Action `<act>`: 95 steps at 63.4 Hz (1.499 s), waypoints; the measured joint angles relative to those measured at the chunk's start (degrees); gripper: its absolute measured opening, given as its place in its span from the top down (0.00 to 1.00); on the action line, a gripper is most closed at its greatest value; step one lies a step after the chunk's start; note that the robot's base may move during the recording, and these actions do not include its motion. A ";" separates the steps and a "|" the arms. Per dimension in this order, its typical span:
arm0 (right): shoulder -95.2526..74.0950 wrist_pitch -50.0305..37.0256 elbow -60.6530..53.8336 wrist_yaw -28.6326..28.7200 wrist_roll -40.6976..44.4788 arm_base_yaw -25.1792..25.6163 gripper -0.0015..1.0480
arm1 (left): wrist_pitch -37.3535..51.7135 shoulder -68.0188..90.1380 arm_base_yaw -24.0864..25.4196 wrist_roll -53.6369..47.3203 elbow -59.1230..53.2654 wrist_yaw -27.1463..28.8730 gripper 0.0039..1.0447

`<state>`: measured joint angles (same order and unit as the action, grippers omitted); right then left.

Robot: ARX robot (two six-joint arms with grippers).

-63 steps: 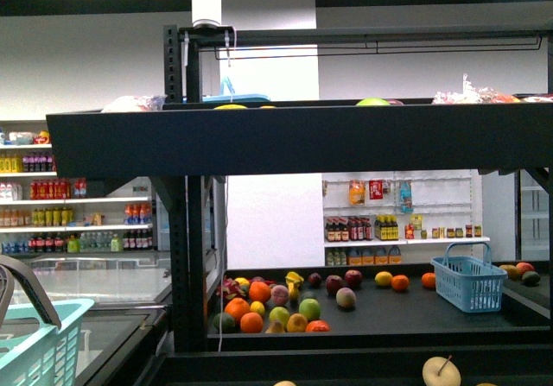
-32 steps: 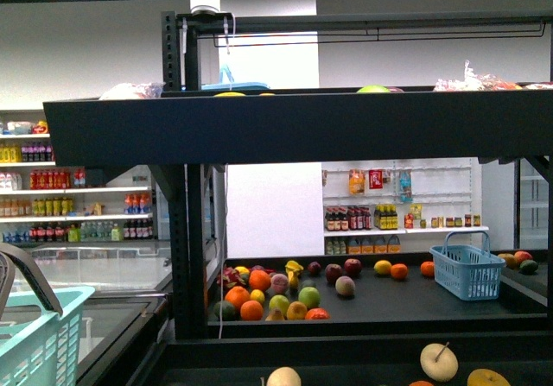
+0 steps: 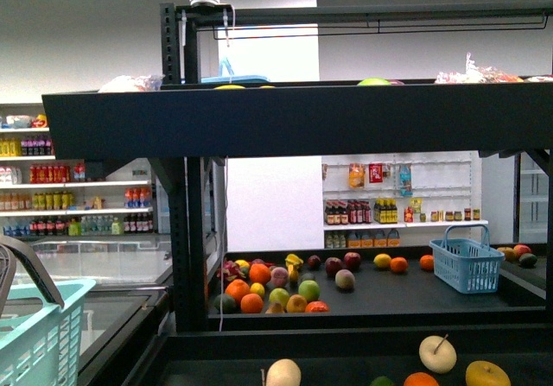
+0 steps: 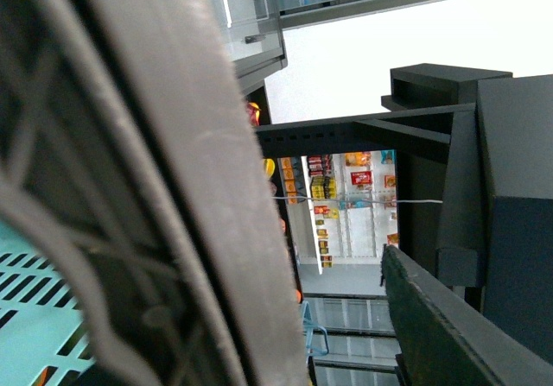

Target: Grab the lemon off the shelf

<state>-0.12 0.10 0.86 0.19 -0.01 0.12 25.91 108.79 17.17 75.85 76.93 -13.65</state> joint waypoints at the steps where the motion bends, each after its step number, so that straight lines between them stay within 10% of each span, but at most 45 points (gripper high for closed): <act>1: 0.00 0.00 0.02 0.00 0.00 0.00 0.02 | -0.07 0.02 0.00 -0.02 0.00 0.00 0.49; 18: 0.00 0.00 0.00 0.00 0.00 0.00 0.02 | -2.05 -2.29 -0.74 -2.71 -2.10 -1.88 0.87; 45: 0.00 0.00 0.00 0.00 0.00 0.00 0.02 | -16.63 -17.73 -8.50 -21.75 -5.01 -11.89 0.92; 95: 0.00 0.00 0.00 -0.02 0.00 0.00 0.02 | -5.79 -1.01 -37.51 -26.82 0.79 -19.08 0.92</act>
<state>-0.12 0.10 0.86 0.16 -0.01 0.12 20.12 107.79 -20.34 49.04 77.71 -32.73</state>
